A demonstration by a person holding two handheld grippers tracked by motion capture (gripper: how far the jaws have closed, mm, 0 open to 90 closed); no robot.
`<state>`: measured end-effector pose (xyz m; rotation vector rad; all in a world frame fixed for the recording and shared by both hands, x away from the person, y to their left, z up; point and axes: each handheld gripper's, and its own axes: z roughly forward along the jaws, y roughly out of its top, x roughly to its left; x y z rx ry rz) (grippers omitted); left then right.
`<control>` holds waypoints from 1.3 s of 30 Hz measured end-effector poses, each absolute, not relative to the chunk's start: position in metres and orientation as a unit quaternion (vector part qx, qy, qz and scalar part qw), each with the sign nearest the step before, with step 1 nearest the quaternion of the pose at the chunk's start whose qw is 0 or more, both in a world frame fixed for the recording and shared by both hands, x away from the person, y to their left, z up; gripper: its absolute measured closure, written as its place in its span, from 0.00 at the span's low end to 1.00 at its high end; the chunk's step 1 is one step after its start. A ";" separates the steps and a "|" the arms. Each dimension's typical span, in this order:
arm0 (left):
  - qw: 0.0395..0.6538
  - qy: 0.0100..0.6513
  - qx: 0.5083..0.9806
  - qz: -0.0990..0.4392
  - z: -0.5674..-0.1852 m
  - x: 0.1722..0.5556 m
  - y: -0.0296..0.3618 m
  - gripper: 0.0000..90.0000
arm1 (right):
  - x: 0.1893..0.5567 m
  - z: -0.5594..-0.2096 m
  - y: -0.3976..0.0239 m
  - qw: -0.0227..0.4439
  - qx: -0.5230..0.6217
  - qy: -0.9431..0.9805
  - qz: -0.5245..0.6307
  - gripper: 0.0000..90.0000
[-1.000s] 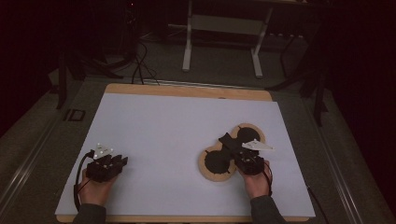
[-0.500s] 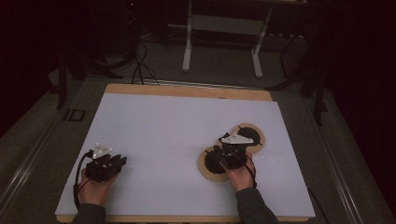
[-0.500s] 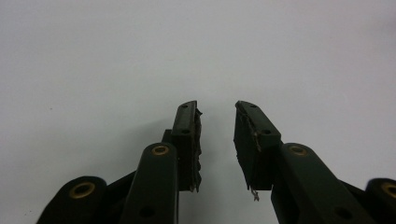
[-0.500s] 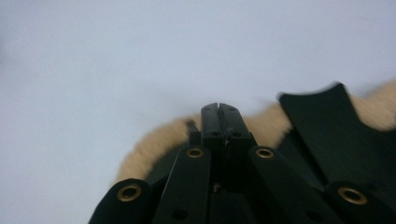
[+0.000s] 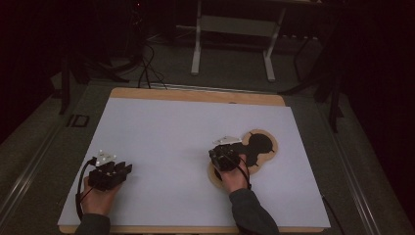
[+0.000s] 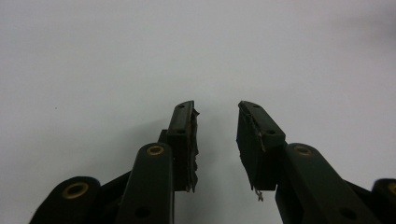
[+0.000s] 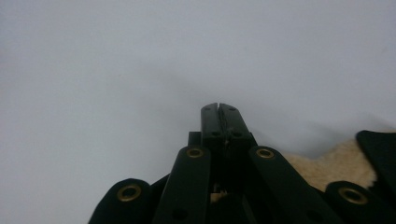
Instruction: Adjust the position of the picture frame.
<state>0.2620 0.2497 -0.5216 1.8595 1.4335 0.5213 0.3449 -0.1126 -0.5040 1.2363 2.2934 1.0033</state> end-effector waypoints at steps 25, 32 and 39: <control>0.348 0.552 0.729 0.206 -0.522 0.263 0.248 0.75 | 0.355 -0.519 -0.102 0.166 0.435 0.832 0.301 1.00; 0.349 0.553 0.728 0.206 -0.522 0.263 0.248 0.75 | 0.349 -0.515 -0.105 0.163 0.427 0.838 0.300 1.00; 0.348 0.552 0.729 0.206 -0.523 0.263 0.248 0.74 | 0.344 -0.513 -0.108 0.154 0.413 0.849 0.292 1.00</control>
